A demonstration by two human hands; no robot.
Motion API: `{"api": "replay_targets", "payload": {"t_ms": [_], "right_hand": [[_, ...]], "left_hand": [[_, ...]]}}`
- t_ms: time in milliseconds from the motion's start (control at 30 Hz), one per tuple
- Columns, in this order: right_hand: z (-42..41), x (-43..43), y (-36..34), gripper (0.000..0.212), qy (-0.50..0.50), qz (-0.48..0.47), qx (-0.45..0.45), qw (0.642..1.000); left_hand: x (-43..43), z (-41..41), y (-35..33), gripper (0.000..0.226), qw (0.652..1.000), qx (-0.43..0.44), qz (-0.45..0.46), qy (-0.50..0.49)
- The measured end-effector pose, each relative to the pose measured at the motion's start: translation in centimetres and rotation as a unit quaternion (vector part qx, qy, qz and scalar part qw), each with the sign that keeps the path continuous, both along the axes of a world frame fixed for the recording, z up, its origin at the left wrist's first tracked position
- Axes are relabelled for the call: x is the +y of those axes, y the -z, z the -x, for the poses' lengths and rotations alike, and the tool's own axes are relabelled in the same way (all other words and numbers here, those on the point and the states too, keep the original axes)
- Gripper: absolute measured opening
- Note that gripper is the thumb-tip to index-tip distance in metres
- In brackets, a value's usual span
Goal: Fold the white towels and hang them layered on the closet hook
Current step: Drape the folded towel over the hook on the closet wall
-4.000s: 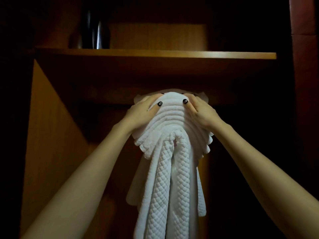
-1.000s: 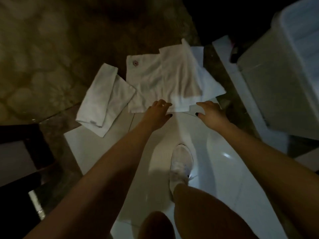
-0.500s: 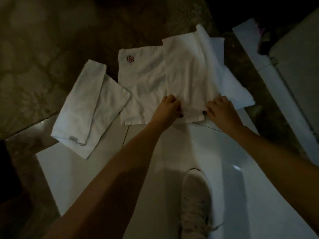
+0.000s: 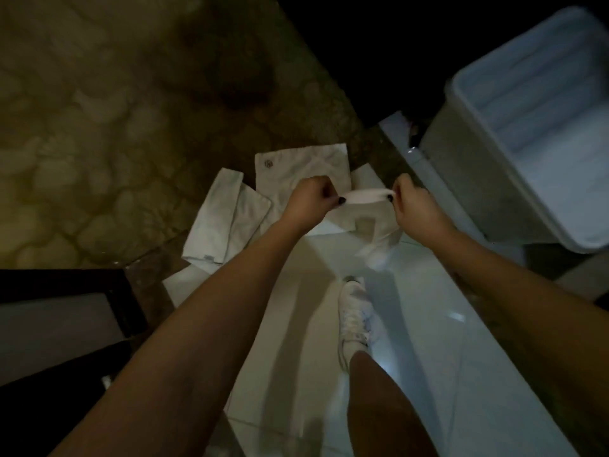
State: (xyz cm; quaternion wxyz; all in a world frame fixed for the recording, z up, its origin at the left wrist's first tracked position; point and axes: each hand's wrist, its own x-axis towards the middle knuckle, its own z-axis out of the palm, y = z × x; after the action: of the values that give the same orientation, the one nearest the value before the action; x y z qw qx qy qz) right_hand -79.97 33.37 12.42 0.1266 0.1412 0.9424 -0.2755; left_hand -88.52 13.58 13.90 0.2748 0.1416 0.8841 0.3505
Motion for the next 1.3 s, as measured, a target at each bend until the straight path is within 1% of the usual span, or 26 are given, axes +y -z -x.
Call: {"api": "replay_targets", "payload": {"t_ms": [67,133,200,267,333,467,533,600,700,833,933,1000,1133,1200,1300], "right_hand": [[-2.0,0.1,-5.9,0.009,0.039,0.018,0.000,0.999],[-4.4,-0.1,-12.1,0.018,0.062,0.030,-0.013,0.998],[-7.3,-0.1,-18.6,0.021,0.067,0.048,-0.010,0.997],[-10.6,-0.3,-25.3,0.017,0.066,0.060,0.002,0.996],[-14.3,-0.3,-32.1,0.018,0.058,0.060,0.007,0.996],[-21.6,0.1,-44.3,0.023,0.045,0.031,0.016,0.998],[-25.3,0.4,-49.7,0.031,0.056,0.019,0.023,0.998],[-29.1,0.7,-54.4,0.043,0.068,-0.007,0.018,0.997],[-35.2,1.3,-60.3,0.052,0.100,-0.049,0.031,0.993],[-43.5,2.2,-65.6,0.051,0.141,-0.074,0.065,0.985],[-49.9,2.7,-68.3,0.046,0.147,-0.087,0.106,0.980],[-54.3,3.2,-69.2,0.044,0.153,-0.099,0.110,0.977],[-63.9,4.8,-69.3,0.027,0.244,-0.072,0.092,0.963],[-68.7,5.3,-69.3,0.026,0.297,-0.061,0.091,0.949],[-75.0,6.1,-69.0,0.028,0.351,-0.063,0.071,0.932]], "left_hand": [[0.4,-1.7,-6.8,0.016,1.000,-0.004,-0.013,0.009],[0.5,-3.9,-13.4,0.013,0.999,-0.016,-0.026,0.025],[0.4,-6.4,-20.0,0.013,0.999,-0.011,-0.037,0.035],[-0.1,-8.9,-26.3,0.013,0.998,0.005,-0.057,0.033],[-0.5,-11.5,-32.1,0.019,0.996,0.013,-0.079,0.036],[-0.8,-17.4,-42.4,0.016,0.991,0.005,-0.108,0.082],[-0.6,-20.8,-47.0,0.011,0.985,0.009,-0.132,0.107],[-0.1,-24.0,-51.1,0.009,0.979,0.015,-0.156,0.131],[1.1,-28.8,-56.8,0.013,0.968,0.021,-0.203,0.148],[3.8,-35.0,-62.9,0.017,0.955,0.015,-0.231,0.186],[5.8,-39.7,-66.1,0.019,0.944,0.024,-0.257,0.205],[7.0,-43.0,-67.4,0.018,0.937,0.021,-0.277,0.210],[9.9,-50.0,-68.7,0.010,0.931,0.021,-0.317,0.178],[11.3,-53.6,-68.9,0.006,0.928,0.012,-0.338,0.159],[13.1,-58.6,-69.2,0.004,0.926,0.017,-0.344,0.152]]}}
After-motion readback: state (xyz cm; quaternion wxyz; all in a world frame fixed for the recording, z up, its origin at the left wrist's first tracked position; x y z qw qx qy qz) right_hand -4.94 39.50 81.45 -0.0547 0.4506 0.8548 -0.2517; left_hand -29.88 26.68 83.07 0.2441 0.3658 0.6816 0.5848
